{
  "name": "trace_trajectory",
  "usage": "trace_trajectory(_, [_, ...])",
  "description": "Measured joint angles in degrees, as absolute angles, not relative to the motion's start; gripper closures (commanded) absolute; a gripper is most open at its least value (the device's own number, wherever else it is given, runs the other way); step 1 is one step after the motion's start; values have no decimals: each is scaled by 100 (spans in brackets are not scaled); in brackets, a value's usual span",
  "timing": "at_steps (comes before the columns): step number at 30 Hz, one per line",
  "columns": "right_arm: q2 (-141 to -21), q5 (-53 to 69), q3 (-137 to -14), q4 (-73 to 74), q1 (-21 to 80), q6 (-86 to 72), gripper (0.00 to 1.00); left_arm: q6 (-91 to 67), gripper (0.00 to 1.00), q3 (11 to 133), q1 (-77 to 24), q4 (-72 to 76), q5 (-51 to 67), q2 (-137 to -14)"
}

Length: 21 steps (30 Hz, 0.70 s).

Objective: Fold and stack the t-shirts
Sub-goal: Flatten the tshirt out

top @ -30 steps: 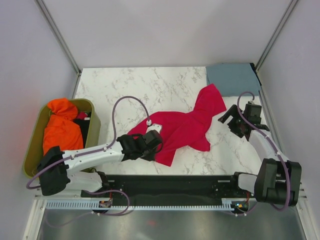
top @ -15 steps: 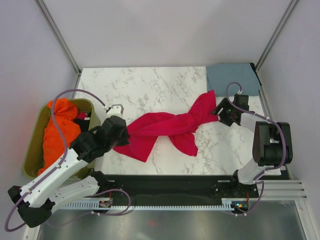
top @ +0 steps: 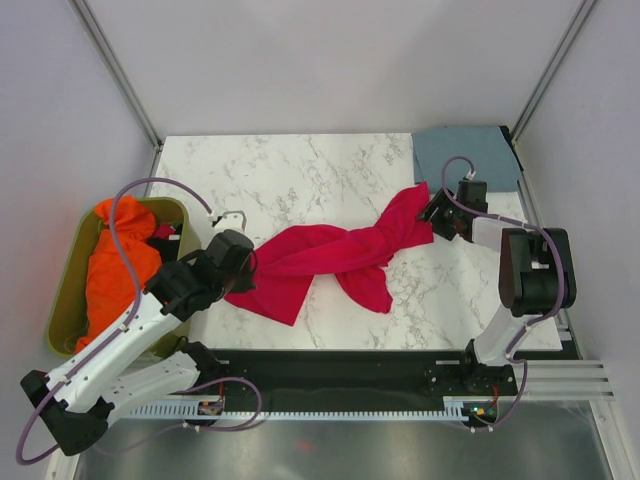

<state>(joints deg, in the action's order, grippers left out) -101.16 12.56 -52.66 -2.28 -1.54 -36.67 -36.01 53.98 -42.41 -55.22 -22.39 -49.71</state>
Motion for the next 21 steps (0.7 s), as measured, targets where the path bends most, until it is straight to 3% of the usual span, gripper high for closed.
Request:
trace_trajectory(8, [-10029, 718, -5271, -102, -128, -3463, 32, -3509, 98, 5398, -4167, -5520, -2233, -4974])
trace_trajectory(14, [-11024, 624, -6493, -71, -134, -3424, 34, -3487, 98, 5398, -4147, -5516, -2211, -4971])
trace_trajectory(16, [-11338, 631, -6866, -128, -134, -3424, 41, -3487, 98, 5398, -4147, -5516, -2191, -4971])
trace_trajectory(21, [-11664, 670, -7159, -226, -134, -3459, 73, -3487, 98, 5393, -4147, -5516, -2182, -4971])
